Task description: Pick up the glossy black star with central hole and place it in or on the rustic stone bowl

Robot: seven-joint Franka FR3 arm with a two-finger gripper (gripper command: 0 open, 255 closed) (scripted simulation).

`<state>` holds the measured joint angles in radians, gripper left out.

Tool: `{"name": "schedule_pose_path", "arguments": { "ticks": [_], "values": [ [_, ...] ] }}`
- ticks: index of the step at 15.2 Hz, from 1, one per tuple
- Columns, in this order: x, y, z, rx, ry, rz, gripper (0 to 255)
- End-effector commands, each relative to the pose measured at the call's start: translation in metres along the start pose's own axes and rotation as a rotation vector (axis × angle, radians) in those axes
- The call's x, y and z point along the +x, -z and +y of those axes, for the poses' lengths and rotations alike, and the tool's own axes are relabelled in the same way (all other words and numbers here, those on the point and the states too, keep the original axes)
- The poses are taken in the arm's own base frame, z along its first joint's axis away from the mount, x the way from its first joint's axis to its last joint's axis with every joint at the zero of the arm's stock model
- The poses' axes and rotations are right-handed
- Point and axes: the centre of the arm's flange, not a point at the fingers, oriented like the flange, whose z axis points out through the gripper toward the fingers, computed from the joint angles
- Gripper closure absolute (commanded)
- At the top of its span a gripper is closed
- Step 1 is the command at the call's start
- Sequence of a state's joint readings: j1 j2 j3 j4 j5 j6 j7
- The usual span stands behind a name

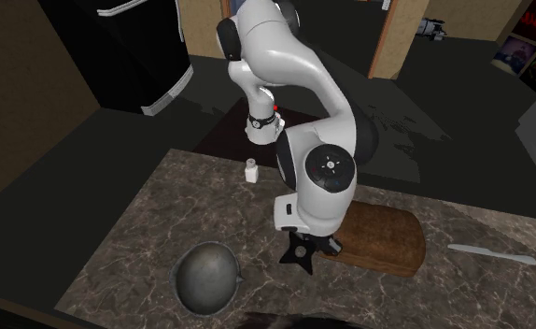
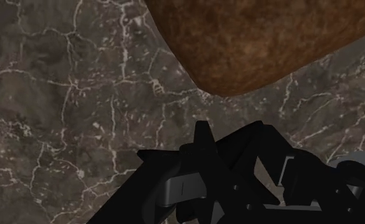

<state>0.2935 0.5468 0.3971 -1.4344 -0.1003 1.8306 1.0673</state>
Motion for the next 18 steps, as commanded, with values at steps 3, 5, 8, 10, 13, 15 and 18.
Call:
{"name": "schedule_pose_path", "arguments": {
  "ticks": [3, 5, 8, 10, 13, 15, 18],
  "values": [
    [-0.002, 0.02, 0.002, 0.0, 0.0, 0.0, 255],
    [-0.004, 0.031, 0.002, 0.0, 0.0, 0.0, 255],
    [-0.006, 0.046, 0.003, 0.0, 0.0, 0.0, 255],
    [-0.008, 0.057, 0.003, 0.0, 0.0, 0.0, 255],
    [0.014, 0.063, 0.018, 0.0, 0.0, 0.0, 255],
    [0.035, 0.067, 0.032, 0.0, 0.0, 0.0, 255],
    [0.068, 0.074, 0.053, 0.0, 0.0, 0.0, 255]
  ]
}}
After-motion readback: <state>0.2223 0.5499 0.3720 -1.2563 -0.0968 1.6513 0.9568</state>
